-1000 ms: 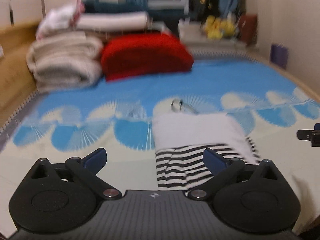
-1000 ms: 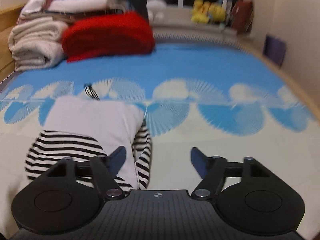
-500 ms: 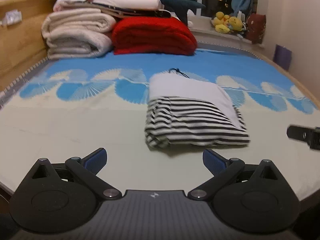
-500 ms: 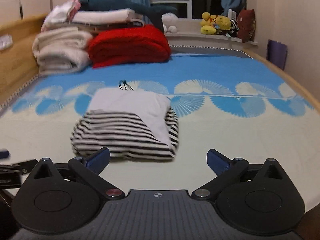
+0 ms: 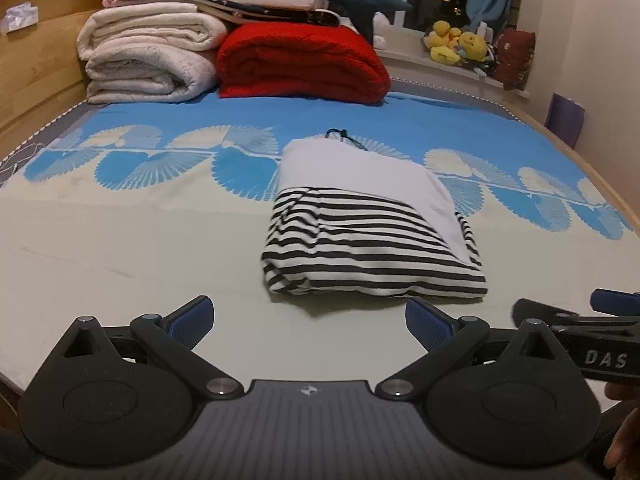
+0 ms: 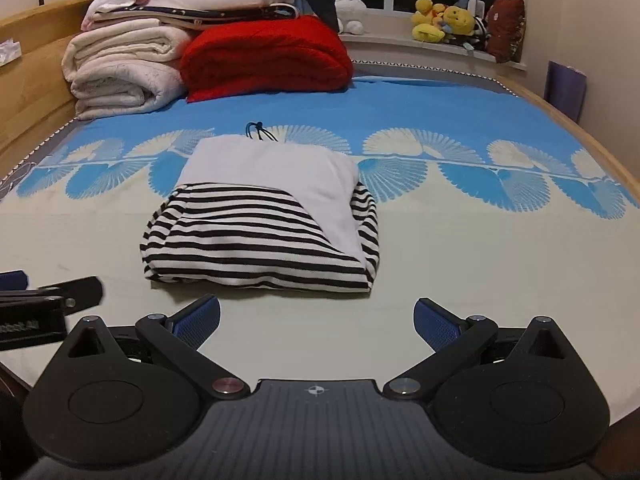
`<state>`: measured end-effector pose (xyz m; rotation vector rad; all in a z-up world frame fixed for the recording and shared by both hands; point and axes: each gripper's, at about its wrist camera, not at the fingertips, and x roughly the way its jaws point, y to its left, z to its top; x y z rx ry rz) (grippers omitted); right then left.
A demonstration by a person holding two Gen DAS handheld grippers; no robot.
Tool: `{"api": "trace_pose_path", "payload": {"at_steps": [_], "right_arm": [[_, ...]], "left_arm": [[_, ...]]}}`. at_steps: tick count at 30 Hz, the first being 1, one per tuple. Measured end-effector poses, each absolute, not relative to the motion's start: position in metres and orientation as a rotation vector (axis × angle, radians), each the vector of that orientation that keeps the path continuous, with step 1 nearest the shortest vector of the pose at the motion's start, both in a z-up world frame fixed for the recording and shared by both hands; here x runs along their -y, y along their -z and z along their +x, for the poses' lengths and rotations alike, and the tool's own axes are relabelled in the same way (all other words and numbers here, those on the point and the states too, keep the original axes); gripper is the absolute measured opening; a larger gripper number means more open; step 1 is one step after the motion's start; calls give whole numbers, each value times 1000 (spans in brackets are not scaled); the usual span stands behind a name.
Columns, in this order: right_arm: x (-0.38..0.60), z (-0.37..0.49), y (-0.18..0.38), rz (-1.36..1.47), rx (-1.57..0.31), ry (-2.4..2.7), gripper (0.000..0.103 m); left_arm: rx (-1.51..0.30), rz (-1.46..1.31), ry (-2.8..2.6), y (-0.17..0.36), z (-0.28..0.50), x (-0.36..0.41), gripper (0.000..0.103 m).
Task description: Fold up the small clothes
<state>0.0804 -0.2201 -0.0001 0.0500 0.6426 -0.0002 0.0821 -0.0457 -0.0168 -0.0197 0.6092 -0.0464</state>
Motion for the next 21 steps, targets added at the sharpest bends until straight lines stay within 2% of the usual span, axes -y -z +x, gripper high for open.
{"api": "trace_pose_path", "payload": {"at_steps": [21], "right_arm": [[222,79,-1,50,-627,10,102]], "left_arm": [[-618,-16,52,24,87,55,102]]}}
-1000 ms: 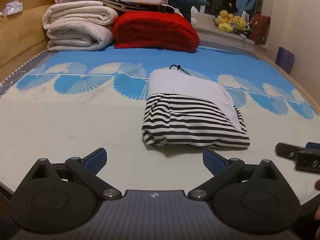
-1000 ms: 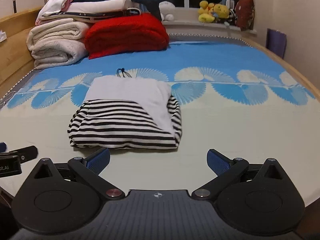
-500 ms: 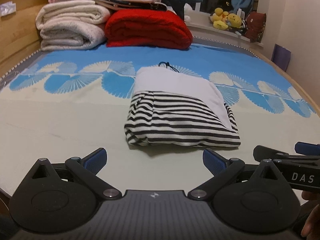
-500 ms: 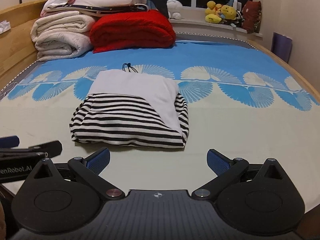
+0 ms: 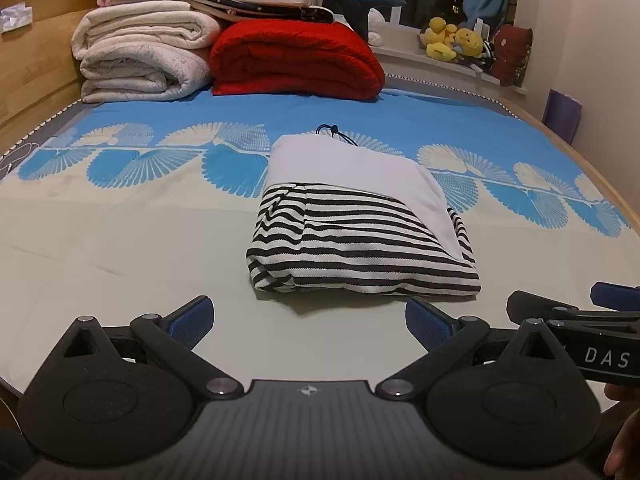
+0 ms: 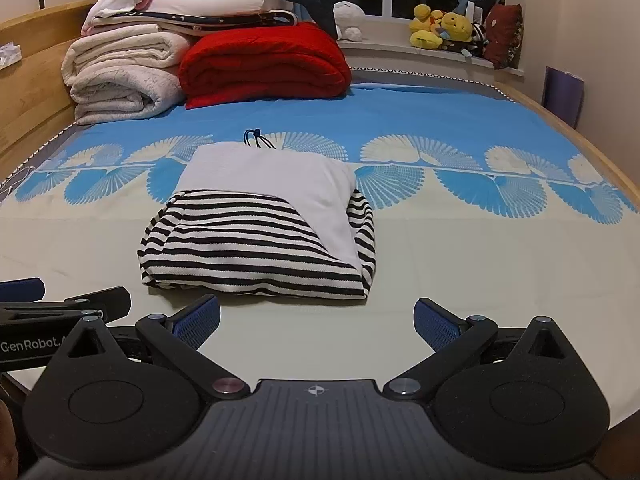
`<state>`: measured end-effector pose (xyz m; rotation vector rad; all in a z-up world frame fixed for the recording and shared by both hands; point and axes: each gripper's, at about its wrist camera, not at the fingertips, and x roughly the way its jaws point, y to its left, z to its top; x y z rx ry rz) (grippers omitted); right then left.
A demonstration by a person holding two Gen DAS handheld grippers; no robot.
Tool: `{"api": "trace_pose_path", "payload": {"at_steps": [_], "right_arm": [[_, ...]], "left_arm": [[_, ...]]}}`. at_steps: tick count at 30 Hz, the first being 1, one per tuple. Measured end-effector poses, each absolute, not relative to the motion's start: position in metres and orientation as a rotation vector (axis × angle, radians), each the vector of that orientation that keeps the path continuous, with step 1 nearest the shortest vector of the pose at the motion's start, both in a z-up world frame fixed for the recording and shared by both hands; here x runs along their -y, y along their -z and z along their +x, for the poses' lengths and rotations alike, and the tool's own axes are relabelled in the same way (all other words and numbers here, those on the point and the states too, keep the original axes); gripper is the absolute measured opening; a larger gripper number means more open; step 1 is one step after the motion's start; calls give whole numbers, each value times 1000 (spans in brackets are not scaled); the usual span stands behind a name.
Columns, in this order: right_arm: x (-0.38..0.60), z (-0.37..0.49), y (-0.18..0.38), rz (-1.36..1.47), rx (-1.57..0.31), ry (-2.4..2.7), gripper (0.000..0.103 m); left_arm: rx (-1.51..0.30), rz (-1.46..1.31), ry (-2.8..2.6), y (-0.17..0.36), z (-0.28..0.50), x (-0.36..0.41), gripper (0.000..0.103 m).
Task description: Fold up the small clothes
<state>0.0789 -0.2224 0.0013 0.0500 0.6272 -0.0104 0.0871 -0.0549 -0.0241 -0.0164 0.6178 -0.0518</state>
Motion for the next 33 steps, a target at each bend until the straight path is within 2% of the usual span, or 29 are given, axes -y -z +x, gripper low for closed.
{"api": "trace_pose_path", "payload": {"at_steps": [33], "right_arm": [[221,79,-1,45,-628,11,102]], "left_arm": [[-622,-16,44,27,87,54,102]]}}
